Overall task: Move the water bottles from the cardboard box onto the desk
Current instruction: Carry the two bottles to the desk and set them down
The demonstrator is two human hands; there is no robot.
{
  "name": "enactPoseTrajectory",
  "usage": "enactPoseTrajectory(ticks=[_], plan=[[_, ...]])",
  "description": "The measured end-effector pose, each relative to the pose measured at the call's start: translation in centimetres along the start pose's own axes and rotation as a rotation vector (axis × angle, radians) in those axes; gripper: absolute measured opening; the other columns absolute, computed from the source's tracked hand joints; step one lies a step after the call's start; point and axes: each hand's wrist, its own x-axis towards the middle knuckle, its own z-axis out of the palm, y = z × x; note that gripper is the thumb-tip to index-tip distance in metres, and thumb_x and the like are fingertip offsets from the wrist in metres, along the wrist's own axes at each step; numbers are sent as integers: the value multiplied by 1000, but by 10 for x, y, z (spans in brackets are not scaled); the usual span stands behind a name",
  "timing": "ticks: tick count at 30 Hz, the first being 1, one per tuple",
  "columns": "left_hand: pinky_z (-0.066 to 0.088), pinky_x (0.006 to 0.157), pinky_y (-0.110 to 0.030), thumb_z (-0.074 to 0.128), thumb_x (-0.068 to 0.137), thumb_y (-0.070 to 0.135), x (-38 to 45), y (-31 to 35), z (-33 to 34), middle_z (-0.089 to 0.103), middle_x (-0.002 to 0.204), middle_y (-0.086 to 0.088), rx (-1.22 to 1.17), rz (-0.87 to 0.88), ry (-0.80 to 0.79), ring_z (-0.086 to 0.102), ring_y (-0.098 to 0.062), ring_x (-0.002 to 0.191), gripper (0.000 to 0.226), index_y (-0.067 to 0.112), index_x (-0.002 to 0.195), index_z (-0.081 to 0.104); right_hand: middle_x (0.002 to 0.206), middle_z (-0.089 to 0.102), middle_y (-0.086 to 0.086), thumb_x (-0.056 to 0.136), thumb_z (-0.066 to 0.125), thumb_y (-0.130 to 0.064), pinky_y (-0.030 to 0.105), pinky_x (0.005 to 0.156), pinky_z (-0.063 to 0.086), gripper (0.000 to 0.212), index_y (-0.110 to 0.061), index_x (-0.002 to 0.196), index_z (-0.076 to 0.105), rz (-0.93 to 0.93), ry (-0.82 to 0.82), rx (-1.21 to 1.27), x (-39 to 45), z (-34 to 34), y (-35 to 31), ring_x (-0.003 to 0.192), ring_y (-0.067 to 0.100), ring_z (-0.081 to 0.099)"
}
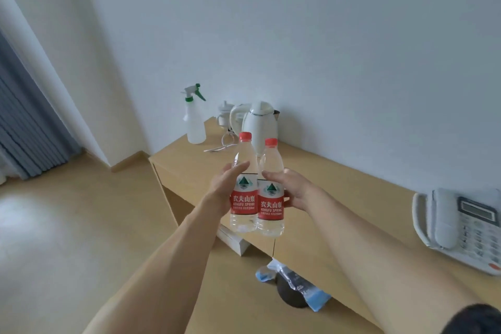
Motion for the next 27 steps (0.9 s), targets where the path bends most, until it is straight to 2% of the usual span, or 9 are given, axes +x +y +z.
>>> enactPoseTrajectory(ticks=[2,6,10,14,16,18,19,23,27], plan=[[61,77,-46,75,89,31,27,12,-1,73,113,-20,27,1,-67,73,-39,98,51,14,134,57,99,79,4,85,78,-40,36,70,56,43,-18,119,65,-26,46,22,13,-1,-10,83,20,76],[61,79,-47,73,91,30,66,17,10,73,114,-18,65,5,-208,73,-38,99,47,16,134,58,99,79,3,85,78,-37,39,78,55,34,-23,114,66,-31,159,69,29,-13,-15,92,23,74],[60,85,-52,76,88,33,97,17,30,74,113,-17,109,-2,-270,74,-36,97,50,12,130,58,109,76,8,82,81,-36,48,89,55,49,-21,123,59,1,293,111,42,-34,-15,100,28,71],[59,88,-53,78,86,34,126,18,51,73,114,-17,148,5,-350,74,-35,98,54,10,130,59,112,74,7,79,84,-38,55,98,51,55,-22,124,57,12,382,141,57,-57,-16,104,29,70],[63,74,-44,79,85,35,141,18,60,76,107,-10,187,4,-360,76,-29,92,51,14,128,60,113,74,7,78,84,-39,54,97,52,57,-22,125,56,13,406,158,66,-69,-13,104,29,70],[59,54,-28,78,86,37,155,21,68,79,96,2,234,9,-377,77,-17,81,45,20,125,61,114,74,5,78,84,-39,53,95,53,58,-22,126,56,8,421,177,77,-79,-12,104,28,70],[57,51,-22,77,86,39,160,22,70,78,93,6,261,13,-385,76,-13,79,44,22,124,61,115,73,4,78,85,-38,52,95,53,59,-22,126,56,9,427,181,82,-84,-12,104,27,70],[55,59,-19,77,86,38,191,28,87,78,102,4,340,47,-397,76,-14,86,45,24,126,61,119,70,3,75,88,-38,46,90,54,65,-22,127,53,21,425,177,107,-110,-17,106,23,68],[57,69,-25,77,87,35,220,29,100,76,110,0,360,69,-406,75,-17,94,45,24,127,60,120,70,4,75,88,-31,44,99,53,63,-16,126,54,-2,431,145,133,-134,-22,107,23,68]])
